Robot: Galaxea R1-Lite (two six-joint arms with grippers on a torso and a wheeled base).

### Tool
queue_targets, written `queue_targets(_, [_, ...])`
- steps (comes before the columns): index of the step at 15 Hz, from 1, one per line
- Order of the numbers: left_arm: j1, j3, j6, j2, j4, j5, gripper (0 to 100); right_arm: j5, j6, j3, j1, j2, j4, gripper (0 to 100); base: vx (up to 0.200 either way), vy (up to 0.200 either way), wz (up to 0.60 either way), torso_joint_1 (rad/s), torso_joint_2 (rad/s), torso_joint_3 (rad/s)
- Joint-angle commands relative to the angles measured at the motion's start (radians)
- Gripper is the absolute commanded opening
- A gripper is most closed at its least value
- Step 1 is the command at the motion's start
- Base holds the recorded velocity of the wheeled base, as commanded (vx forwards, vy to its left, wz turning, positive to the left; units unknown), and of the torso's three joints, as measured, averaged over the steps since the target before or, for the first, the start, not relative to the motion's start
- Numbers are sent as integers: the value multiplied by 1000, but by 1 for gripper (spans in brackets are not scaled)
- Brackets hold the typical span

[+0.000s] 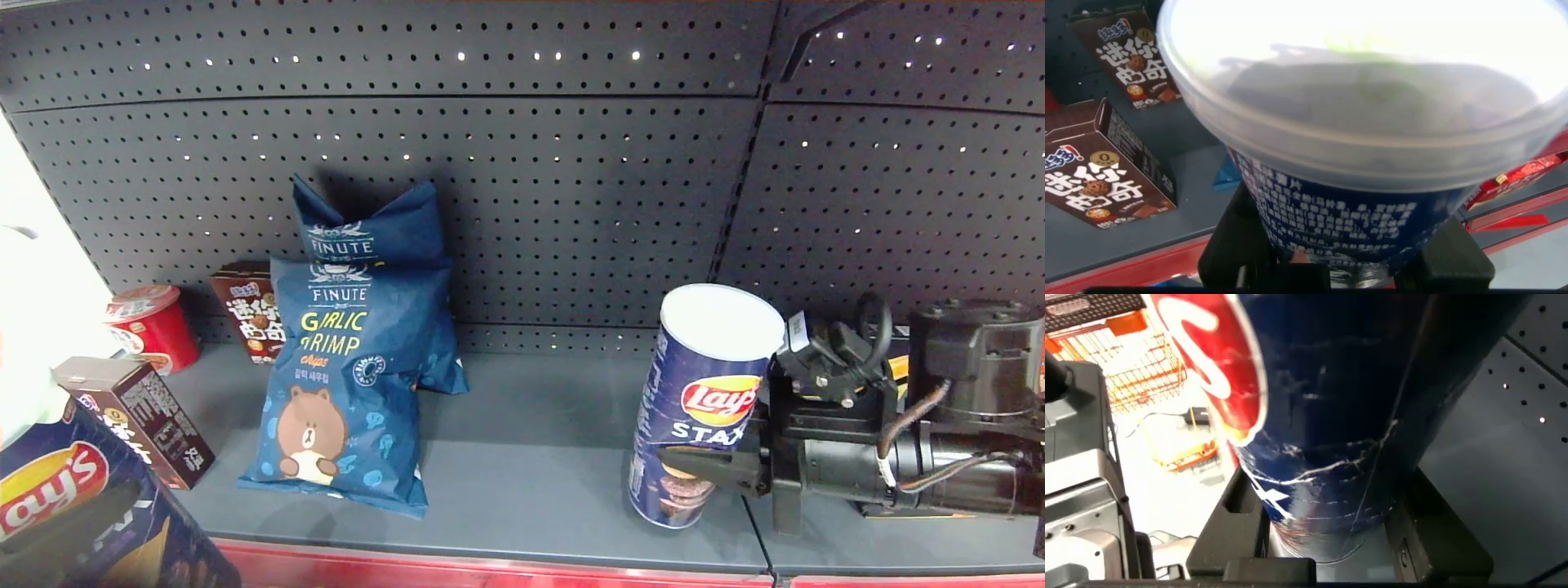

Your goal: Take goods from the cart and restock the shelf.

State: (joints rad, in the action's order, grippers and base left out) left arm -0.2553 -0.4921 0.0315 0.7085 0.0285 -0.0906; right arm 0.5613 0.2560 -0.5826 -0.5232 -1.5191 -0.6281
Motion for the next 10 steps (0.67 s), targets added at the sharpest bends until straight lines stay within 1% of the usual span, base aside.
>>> queue_targets(1, [-1, 7, 1, -1, 1, 0, 0, -4, -14, 67, -1, 16, -35, 0, 0, 0, 0, 0, 0, 0])
queue_targets(3, [-1, 27, 4, -20, 1, 0, 0, -21, -46, 92, -3, 10, -71, 0, 0, 0, 0, 0, 0, 0])
queue_targets(5, [-1, 55, 5, -46, 1, 5, 0, -26, -53, 105, -4, -32, -136, 0, 0, 0, 0, 0, 0, 0])
queue_targets(10, [1, 55, 4, -52, -1, 6, 0, -27, -53, 92, -17, -81, -148, 0, 0, 0, 0, 0, 0, 0])
